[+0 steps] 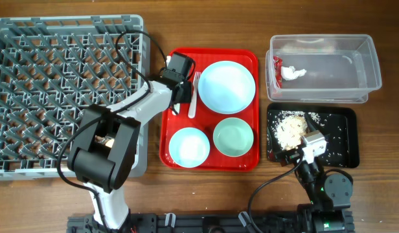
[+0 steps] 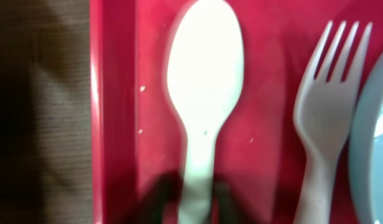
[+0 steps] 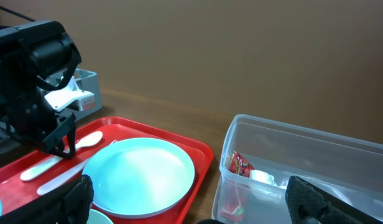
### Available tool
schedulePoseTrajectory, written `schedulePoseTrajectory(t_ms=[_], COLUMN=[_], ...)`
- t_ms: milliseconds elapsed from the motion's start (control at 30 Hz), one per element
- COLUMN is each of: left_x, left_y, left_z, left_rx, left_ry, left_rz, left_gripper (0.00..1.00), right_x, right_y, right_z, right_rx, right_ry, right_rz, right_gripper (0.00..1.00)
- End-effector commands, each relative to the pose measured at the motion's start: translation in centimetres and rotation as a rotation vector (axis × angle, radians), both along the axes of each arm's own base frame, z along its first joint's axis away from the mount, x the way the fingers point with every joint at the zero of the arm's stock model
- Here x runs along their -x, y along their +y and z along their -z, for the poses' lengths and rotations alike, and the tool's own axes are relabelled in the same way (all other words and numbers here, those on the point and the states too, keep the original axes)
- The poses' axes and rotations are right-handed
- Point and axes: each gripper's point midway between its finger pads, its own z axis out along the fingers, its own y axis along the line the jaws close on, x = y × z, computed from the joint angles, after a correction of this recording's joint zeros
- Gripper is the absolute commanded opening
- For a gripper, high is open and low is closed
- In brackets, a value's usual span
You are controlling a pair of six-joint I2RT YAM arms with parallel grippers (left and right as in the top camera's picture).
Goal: Sort waste into correct bins and load items into the dishwasher rack
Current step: 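Carry the spoon with the left gripper into the dish rack, release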
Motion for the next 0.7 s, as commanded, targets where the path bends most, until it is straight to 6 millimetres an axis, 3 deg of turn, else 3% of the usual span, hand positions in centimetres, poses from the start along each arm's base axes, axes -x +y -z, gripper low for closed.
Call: schedulePoseTrajectory(t_ms=[0, 133, 167, 267, 300, 367, 467, 533, 667], left_x=[0.4, 0.7, 1.1, 2.6, 2.9, 3.4, 3.9, 3.5, 3.6], left_y=[0.2, 0.3, 0.7, 3.0, 3.9, 6.4, 11.8, 13.4, 13.6], left_z=[-1.3, -7.8, -10.3, -15.3, -16.1, -16.5, -14.9, -13.8, -11.6], left_rx=[-0.009, 0.025, 0.042, 0.063, 0.061, 0.019, -0.120, -0.133, -0.122], left_ry=[0.025, -0.040, -0.064, -0.120, -0.129, -0.110, -0.043, -0.005, 0.072], left_rz=[0.007, -0.004, -0.020, -0.060, -0.072, -0.079, -0.186, -0.183, -0.142], left_gripper=[0.04, 0.04, 0.06, 0.09, 0.09, 0.13, 0.14, 0.15, 0.48], right_x=[0.1, 0.1, 0.1, 0.1, 0.1, 0.1, 0.1, 0.1, 0.1], right_y=[0.0, 0.0, 0.0, 0.0, 0.0, 0.0, 0.0, 0.0, 0.0], right_z=[-0.2, -0.2, -0.2, -0.2, -0.2, -0.2, -0.2, -0.2, -0.2], right_rx=[0.005, 0.005, 0.005, 0.005, 0.005, 0.005, 0.005, 0.005, 0.005], right_ry=[-0.014, -0.014, -0.014, -0.014, -0.014, -0.014, -0.014, -0.014, -0.014], right_rz=[-0.006, -0.006, -0.006, -0.006, -0.006, -0.006, -0.006, -0.006, -0.006], right_gripper=[1.00, 1.00, 1.00, 1.00, 1.00, 1.00, 1.00, 1.00, 1.00])
